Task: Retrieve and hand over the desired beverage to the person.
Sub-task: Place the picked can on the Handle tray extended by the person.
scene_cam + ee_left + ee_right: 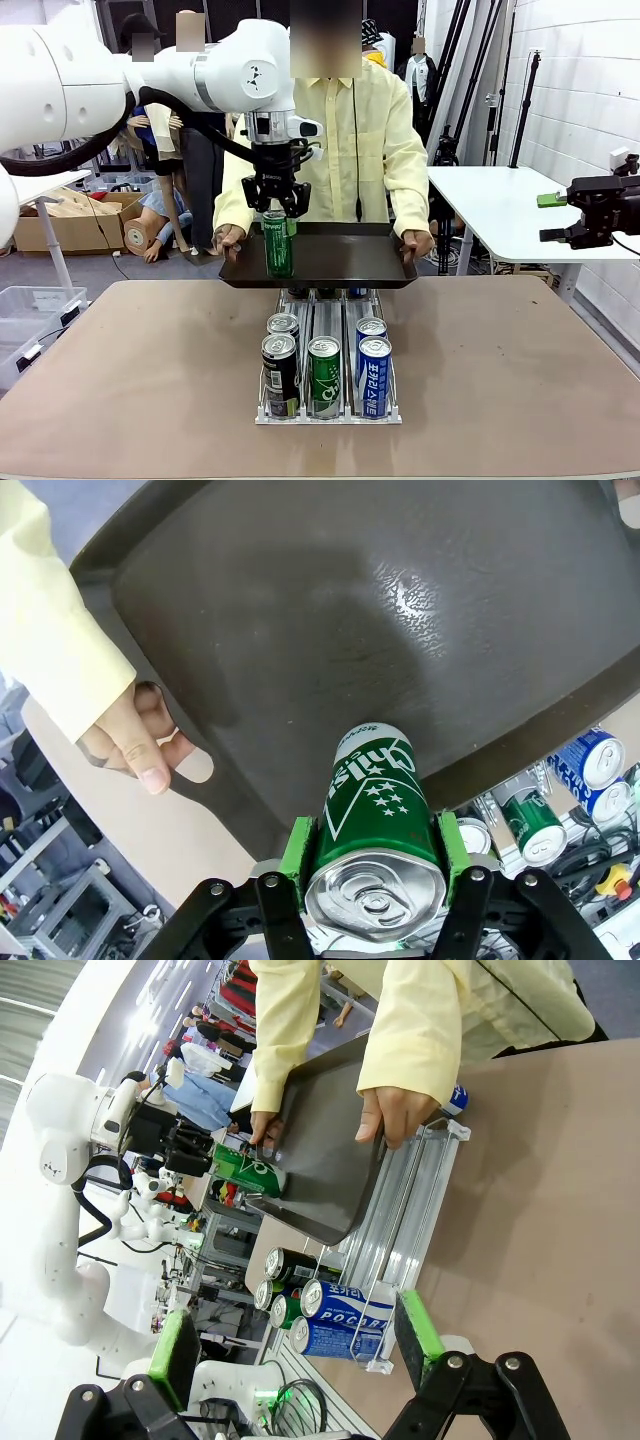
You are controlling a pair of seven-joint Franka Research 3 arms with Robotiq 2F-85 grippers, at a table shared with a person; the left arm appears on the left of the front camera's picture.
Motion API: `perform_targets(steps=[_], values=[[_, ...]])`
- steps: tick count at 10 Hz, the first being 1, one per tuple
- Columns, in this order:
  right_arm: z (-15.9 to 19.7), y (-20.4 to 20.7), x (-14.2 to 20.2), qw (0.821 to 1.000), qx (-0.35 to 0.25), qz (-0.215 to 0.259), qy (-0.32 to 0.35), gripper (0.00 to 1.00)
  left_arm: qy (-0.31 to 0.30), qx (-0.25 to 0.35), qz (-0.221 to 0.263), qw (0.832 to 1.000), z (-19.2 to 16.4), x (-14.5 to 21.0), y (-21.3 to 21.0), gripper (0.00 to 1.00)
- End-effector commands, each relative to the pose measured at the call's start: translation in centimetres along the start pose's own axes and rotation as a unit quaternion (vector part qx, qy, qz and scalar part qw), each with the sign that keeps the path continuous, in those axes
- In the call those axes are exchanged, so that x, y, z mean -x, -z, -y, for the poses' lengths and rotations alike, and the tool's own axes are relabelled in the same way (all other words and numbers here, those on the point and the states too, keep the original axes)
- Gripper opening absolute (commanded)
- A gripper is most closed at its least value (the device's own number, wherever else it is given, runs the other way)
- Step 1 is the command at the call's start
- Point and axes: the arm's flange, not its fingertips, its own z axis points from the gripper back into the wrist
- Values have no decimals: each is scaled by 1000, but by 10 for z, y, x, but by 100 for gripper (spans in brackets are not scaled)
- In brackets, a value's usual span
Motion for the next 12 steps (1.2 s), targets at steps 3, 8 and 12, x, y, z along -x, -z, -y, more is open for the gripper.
perform_targets(steps=[3, 8, 12], values=[[-1, 0, -1, 1000, -5, -1, 1, 100, -12, 1, -1, 1000, -5, -3, -18, 27], [-1, 0, -1, 1000, -5, -1, 1, 100, -8, 2, 1, 1000, -6, -2, -19, 100], [-1, 0, -1, 1000, -5, -1, 1, 100, -15, -4, 36, 999, -11, 12, -46, 100]])
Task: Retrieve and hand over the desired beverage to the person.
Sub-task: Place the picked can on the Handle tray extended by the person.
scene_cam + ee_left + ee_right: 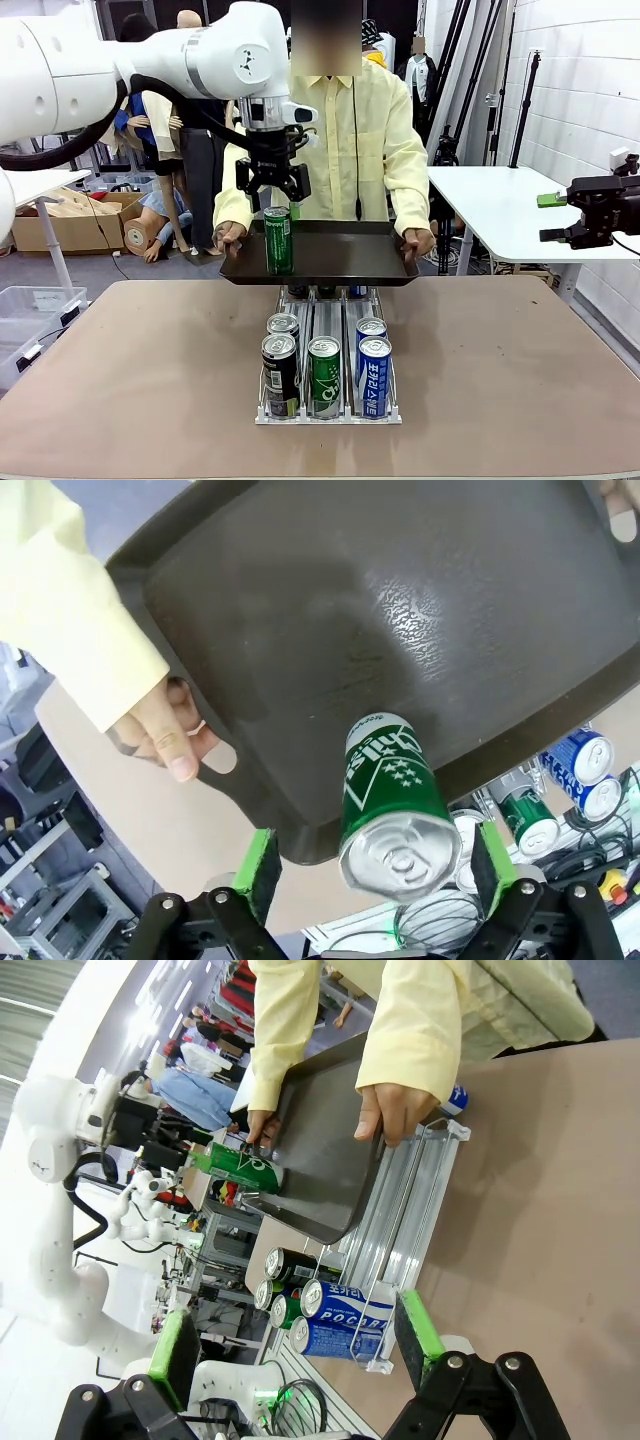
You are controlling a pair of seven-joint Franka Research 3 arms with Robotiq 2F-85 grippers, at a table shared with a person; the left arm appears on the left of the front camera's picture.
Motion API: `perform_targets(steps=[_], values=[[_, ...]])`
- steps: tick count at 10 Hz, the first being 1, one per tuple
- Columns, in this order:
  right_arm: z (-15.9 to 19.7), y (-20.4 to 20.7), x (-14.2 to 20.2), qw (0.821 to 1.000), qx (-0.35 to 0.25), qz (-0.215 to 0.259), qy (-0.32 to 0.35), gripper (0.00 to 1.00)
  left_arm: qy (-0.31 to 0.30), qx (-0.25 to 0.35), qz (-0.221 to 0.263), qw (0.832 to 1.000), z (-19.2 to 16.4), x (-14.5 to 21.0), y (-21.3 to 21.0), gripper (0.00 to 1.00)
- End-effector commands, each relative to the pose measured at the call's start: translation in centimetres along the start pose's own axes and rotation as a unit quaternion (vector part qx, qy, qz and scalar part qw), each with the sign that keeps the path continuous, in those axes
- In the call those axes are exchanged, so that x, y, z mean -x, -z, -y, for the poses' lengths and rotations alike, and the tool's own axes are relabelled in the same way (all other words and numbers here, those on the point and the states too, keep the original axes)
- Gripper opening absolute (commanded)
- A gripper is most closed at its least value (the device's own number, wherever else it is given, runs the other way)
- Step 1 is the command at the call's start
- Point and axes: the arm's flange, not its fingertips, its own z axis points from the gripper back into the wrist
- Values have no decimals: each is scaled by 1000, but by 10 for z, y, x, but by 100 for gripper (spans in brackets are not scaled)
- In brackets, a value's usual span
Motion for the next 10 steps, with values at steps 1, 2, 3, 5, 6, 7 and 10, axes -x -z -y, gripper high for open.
perform_targets(steps=[1, 2, 3, 5, 6, 7, 10], values=[[-1, 0, -1, 1000, -5, -1, 1, 100, -9, -4, 33, 999, -4, 11, -26, 100], [-1, 0, -1, 1000, -5, -1, 1, 100, -10, -9, 47, 999, -5, 16, -35, 100], [-1, 0, -1, 1000, -5, -1, 1, 100, -9, -8, 53, 999, -5, 19, -41, 100], [-1, 0, -1, 1000, -5, -1, 1, 100, -6, -6, 58, 998, -6, 26, -46, 100], [-1, 0, -1, 1000, -5, -1, 1, 100, 2, -15, 60, 998, -7, 29, -46, 100], [-1, 0, -1, 1000, -5, -1, 1, 100, -6, -8, 53, 999, -4, 18, -54, 100], [-1, 0, -1, 1000, -5, -1, 1, 100, -6, -8, 53, 999, -4, 18, -54, 100]])
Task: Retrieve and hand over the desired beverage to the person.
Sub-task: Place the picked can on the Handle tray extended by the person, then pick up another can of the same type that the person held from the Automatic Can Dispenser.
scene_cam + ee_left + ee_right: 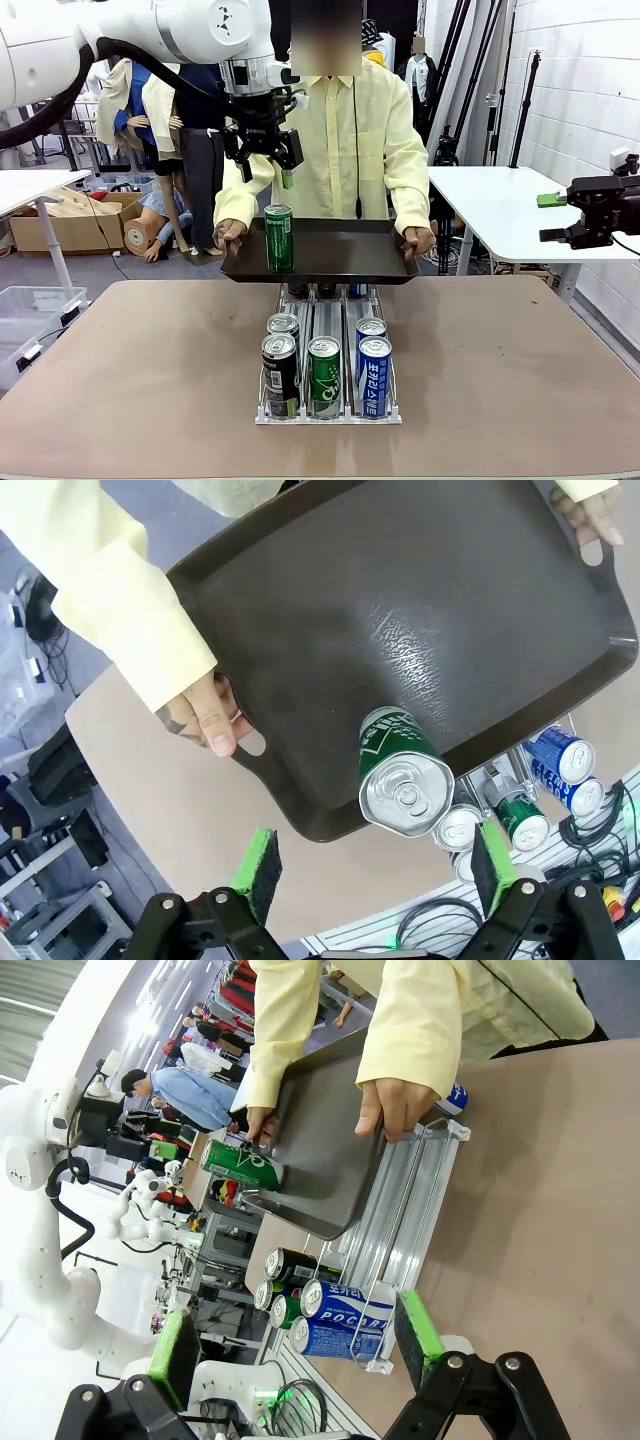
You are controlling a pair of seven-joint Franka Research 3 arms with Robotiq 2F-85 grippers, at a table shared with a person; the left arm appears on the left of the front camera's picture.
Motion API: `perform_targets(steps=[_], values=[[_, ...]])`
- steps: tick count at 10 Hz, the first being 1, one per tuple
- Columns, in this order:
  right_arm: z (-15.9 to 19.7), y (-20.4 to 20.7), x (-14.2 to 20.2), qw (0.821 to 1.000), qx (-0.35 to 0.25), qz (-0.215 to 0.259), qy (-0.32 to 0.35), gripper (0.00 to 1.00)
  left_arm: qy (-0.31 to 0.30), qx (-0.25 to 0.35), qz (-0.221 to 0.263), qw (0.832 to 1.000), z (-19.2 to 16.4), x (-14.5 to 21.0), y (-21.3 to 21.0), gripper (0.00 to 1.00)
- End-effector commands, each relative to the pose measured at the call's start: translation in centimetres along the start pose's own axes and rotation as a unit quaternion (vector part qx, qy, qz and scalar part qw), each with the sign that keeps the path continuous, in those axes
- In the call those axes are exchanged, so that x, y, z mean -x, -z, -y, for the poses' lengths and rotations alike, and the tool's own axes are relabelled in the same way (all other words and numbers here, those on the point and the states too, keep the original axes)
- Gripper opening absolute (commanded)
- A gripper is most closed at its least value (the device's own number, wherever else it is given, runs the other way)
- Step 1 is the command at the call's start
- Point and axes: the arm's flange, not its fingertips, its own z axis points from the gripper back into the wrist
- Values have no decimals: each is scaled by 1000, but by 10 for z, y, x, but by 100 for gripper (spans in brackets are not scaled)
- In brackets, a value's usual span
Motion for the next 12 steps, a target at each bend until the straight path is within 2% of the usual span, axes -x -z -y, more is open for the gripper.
perform_targets(steps=[1, 12], values=[[-1, 0, -1, 1000, -5, -1, 1, 100, -2, 0, 0, 1000, -1, 0, -3, 100], [-1, 0, -1, 1000, -5, -1, 1, 100, -2, 0, 0, 1000, -1, 0, -3, 100]])
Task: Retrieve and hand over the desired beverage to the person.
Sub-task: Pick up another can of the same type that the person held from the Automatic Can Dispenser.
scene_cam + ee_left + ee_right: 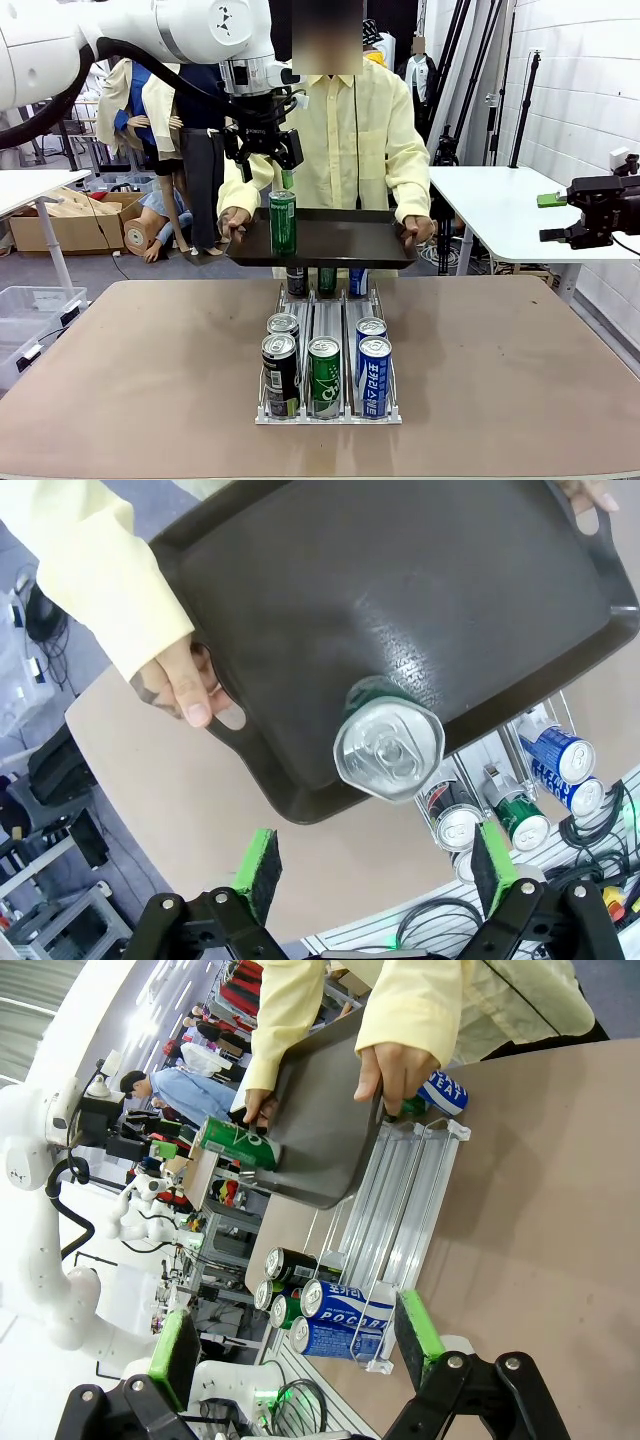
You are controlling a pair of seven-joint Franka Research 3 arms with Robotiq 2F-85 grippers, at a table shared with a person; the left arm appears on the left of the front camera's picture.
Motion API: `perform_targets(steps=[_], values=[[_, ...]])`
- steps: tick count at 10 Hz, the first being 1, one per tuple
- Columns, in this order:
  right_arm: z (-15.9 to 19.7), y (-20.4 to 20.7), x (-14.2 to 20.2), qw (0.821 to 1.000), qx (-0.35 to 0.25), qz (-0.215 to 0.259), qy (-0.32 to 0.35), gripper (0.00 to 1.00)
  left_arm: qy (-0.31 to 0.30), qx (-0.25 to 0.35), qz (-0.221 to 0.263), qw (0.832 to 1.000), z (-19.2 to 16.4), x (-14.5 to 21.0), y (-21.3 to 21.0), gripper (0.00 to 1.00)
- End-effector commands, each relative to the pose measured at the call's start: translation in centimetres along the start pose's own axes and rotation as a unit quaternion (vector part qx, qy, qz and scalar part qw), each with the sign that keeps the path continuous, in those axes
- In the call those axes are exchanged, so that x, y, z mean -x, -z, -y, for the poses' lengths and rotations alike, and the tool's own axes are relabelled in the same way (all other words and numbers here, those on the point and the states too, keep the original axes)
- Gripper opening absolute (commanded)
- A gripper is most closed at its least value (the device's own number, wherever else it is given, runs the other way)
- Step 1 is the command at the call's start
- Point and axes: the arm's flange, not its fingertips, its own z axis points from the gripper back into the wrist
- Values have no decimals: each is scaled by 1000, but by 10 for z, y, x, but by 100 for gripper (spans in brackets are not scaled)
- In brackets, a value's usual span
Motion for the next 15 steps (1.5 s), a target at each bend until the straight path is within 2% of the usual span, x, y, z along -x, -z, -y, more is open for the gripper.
perform_targets(steps=[1, 3, 5, 8, 9, 11, 12, 13, 14, 15], values=[[-1, 0, -1, 1000, -5, -1, 1, 100, 0, 0, 0, 1000, 0, 0, 0, 100], [-1, 0, -1, 1000, -5, -1, 1, 100, -36, 56, 31, 997, -18, 9, -27, 100], [-1, 0, -1, 1000, -5, -1, 1, 100, -87, 130, 87, 984, -54, 42, -51, 100], [-1, 0, -1, 1000, -5, -1, 1, 100, -148, 244, 116, 951, -121, 112, -24, 100], [-1, 0, -1, 1000, -5, -1, 1, 100, -166, 302, 141, 928, -144, 144, -10, 100], [-1, 0, -1, 1000, -5, -1, 1, 100, -215, 369, 185, 885, -173, 196, 23, 100], [-1, 0, -1, 1000, -5, -1, 1, 100, -235, 414, 204, 855, -184, 217, 46, 100], [-1, 0, -1, 1000, -5, -1, 1, 100, -256, 464, 227, 817, -201, 236, 77, 100], [-1, 0, -1, 1000, -5, -1, 1, 100, -270, 494, 249, 788, -213, 250, 99, 100], [-1, 0, -1, 1000, -5, -1, 1, 100, -276, 513, 261, 770, -215, 260, 111, 100]])
